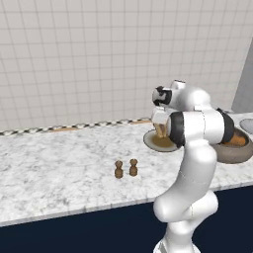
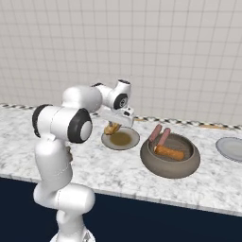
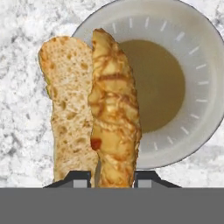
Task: Place one bun and one sausage from the bowl on each plate.
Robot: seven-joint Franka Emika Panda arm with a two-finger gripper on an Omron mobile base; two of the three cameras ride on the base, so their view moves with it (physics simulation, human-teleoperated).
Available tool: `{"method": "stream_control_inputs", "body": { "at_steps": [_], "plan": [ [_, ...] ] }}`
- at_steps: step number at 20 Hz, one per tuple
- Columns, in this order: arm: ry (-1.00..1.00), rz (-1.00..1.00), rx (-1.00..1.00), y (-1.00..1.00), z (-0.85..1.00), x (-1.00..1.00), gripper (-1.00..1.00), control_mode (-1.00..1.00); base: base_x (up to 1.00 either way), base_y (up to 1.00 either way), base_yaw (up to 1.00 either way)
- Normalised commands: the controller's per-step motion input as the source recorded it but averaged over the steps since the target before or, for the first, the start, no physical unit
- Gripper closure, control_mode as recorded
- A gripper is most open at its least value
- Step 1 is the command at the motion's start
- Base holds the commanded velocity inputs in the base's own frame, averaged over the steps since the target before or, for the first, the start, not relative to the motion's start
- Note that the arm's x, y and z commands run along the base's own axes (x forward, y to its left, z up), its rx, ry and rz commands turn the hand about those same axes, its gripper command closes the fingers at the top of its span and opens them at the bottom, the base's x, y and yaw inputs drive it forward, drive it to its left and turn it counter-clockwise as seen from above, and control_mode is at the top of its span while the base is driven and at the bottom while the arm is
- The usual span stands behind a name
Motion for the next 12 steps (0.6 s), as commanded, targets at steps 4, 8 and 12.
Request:
{"method": "stream_control_inputs", "body": {
  "at_steps": [4,8,12],
  "plan": [
    [0.03,0.00,-0.11,0.18,-0.77,0.47,1.00,-1.00,0.00,0.00,0.00],
    [0.00,0.00,-0.02,0.01,-0.71,0.46,1.00,-1.00,0.00,0.00,0.00],
    [0.00,0.00,0.00,0.00,-0.45,0.34,1.00,-1.00,0.00,0.00,0.00]
  ]
}}
